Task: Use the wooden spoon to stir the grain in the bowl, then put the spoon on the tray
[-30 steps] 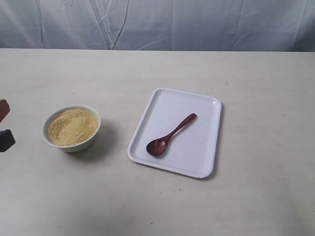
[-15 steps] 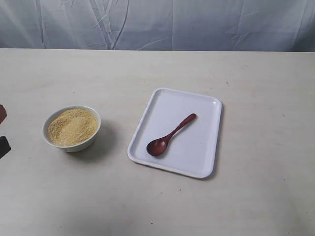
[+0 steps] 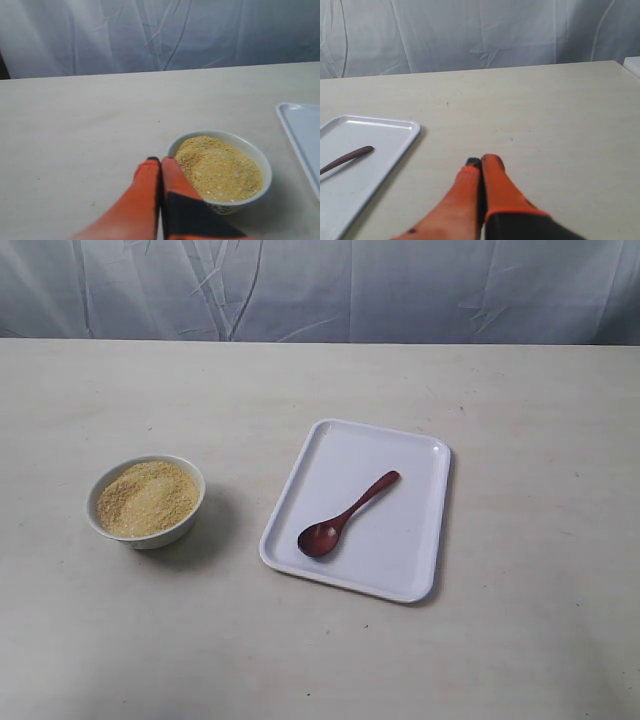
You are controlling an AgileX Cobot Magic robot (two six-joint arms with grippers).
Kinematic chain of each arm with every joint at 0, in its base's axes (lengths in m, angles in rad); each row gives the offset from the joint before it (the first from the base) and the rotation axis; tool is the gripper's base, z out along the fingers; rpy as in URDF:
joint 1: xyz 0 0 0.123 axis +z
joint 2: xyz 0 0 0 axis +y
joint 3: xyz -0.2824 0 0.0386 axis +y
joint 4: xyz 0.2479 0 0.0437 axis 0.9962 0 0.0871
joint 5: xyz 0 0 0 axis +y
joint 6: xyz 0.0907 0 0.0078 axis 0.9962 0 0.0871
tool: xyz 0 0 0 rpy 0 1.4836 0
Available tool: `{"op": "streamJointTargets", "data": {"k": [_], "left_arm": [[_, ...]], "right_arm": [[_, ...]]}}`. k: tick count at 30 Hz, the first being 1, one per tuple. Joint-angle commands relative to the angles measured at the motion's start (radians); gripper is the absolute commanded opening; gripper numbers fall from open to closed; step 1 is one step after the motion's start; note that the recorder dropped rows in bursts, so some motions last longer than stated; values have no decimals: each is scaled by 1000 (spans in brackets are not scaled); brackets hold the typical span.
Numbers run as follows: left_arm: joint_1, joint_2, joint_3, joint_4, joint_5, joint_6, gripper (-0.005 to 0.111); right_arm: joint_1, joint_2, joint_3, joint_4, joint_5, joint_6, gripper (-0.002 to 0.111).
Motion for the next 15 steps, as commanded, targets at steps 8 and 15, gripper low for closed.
{"op": "streamJointTargets", "data": {"k": [8, 15], "left_arm": [[87, -314, 17, 0, 233, -6, 0], [98, -314, 17, 5, 230, -6, 0]], "right_arm": [[-5, -7, 2, -2, -11, 0, 0], [-5, -7, 2, -2, -11, 0, 0]]}}
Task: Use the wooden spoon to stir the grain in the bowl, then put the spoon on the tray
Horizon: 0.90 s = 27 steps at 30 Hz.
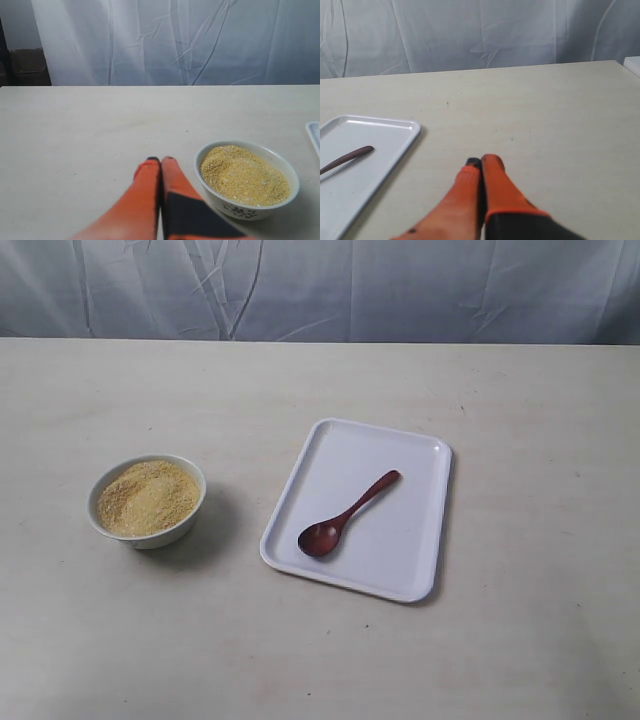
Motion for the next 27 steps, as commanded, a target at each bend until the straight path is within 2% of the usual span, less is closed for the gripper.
{"op": "streamJointTargets", "data": {"k": [1, 11, 16, 27], "left_arm": [[3, -6, 4, 5, 7, -5, 0], [3, -6, 4, -20, 0, -3, 0], [3, -6, 4, -106, 0, 92, 0], [3, -6, 4, -99, 0, 90, 0]], "right_arm": [[-5, -7, 2, -2, -11, 0, 0], [-5, -7, 2, -2, -11, 0, 0], [-5, -7, 2, -2, -11, 0, 0], [-5, -7, 2, 0, -11, 0, 0]]}}
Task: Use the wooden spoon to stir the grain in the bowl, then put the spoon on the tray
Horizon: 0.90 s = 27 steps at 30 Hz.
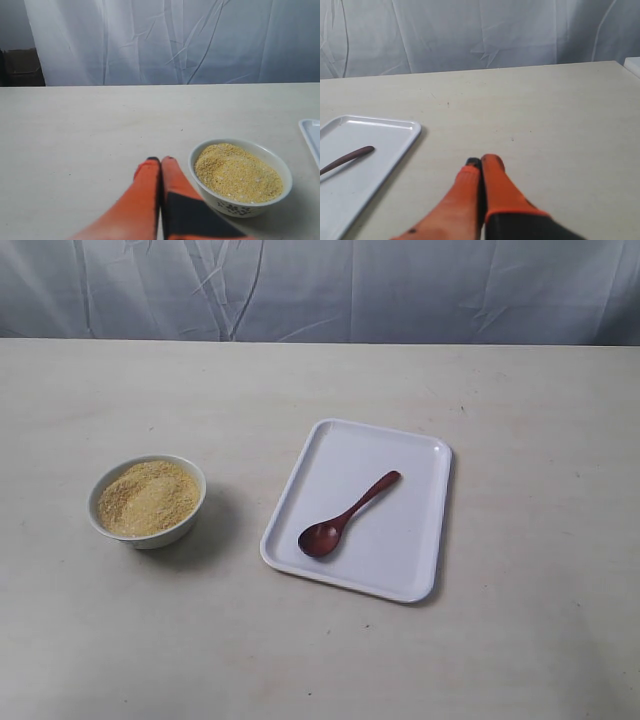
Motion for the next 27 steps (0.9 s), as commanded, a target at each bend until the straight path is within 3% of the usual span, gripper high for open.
{"op": "streamJointTargets", "data": {"k": [1, 27], "left_arm": [[3, -5, 4, -9, -4, 1, 0], [3, -5, 4, 10, -4, 0, 0]], "right_arm": [[-5, -7, 2, 0, -11, 0, 0], [-5, -7, 2, 0, -11, 0, 0]]}}
